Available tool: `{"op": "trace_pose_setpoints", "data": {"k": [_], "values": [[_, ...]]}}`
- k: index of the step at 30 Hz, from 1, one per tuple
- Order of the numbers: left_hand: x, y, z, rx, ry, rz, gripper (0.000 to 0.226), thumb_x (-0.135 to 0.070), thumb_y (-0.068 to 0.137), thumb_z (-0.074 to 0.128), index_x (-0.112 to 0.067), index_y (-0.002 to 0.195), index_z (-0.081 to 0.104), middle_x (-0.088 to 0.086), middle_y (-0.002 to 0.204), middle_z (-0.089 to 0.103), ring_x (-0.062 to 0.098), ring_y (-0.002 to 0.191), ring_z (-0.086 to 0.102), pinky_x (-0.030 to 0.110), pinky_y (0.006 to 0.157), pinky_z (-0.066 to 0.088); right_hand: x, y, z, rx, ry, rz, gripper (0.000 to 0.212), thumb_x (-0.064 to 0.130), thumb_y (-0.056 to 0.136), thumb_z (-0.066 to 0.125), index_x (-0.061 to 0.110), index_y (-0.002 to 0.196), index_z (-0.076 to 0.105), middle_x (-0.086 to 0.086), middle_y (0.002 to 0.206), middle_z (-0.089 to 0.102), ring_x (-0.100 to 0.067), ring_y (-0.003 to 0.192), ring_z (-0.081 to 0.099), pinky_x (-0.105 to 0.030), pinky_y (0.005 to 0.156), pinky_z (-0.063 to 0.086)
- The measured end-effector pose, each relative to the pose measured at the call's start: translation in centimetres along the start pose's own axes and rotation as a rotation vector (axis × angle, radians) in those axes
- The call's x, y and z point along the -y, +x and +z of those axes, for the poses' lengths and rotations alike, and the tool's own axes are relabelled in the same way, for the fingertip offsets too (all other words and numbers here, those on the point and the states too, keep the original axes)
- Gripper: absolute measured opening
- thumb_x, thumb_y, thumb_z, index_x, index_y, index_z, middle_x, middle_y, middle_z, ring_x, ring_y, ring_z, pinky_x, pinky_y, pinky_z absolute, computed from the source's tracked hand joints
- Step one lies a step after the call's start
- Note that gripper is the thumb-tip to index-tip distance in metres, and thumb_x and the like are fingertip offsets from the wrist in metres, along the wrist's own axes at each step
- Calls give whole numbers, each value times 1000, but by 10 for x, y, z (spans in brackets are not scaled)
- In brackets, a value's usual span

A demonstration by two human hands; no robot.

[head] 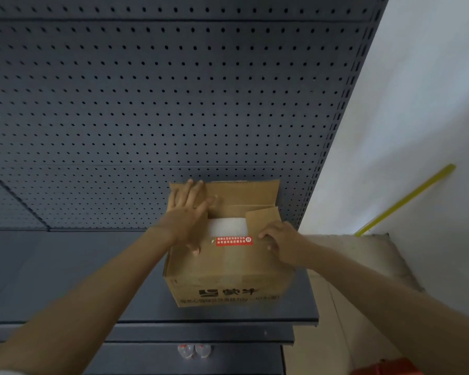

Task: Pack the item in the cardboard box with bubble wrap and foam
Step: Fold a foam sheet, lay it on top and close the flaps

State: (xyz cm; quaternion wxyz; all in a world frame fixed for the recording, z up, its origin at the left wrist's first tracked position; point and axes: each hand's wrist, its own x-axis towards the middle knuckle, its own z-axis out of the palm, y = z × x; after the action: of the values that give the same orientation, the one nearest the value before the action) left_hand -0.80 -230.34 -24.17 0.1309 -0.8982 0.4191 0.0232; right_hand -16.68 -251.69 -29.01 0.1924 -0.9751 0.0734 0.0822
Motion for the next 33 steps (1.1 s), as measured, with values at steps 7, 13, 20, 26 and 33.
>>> {"op": "trace_pose_setpoints", "data": {"k": [7,13,20,26,33], "values": [[-13,13,-5,50,94,-36,154,-42,51,90,-28,145,-31,20,156,-21,41,142,-26,60,106,-22,4,1,6,12,-202,-61,47,3,91,44,10,137,40,-11,150,25,-29,138,25,-32,108,30],[-13,3,3,106,-115,165,112,-26,76,75,-31,152,-7,13,146,26,33,133,32,45,113,27,19,5,-2,-349,-368,-151,69,42,66,79,17,123,47,-10,130,42,-28,120,40,-45,99,42],[-16,-9,35,227,-288,169,83,-28,89,54,-24,153,3,5,154,7,28,141,13,40,117,20,36,23,9,-37,-248,13,54,30,102,34,17,152,17,-4,161,9,-24,149,5,-42,122,4],[-23,-16,82,-99,-611,66,101,-78,75,-15,-24,151,25,2,161,16,19,148,14,26,117,-1,49,24,27,34,-219,161,53,33,105,17,21,153,0,4,162,-7,-17,149,-7,-42,119,8],[-26,-12,82,-169,-661,-37,70,-61,87,18,-27,142,44,-3,155,33,14,144,27,30,119,12,50,23,30,12,-208,177,53,32,105,16,19,153,-1,4,162,-7,-16,149,-8,-34,119,-1]]}}
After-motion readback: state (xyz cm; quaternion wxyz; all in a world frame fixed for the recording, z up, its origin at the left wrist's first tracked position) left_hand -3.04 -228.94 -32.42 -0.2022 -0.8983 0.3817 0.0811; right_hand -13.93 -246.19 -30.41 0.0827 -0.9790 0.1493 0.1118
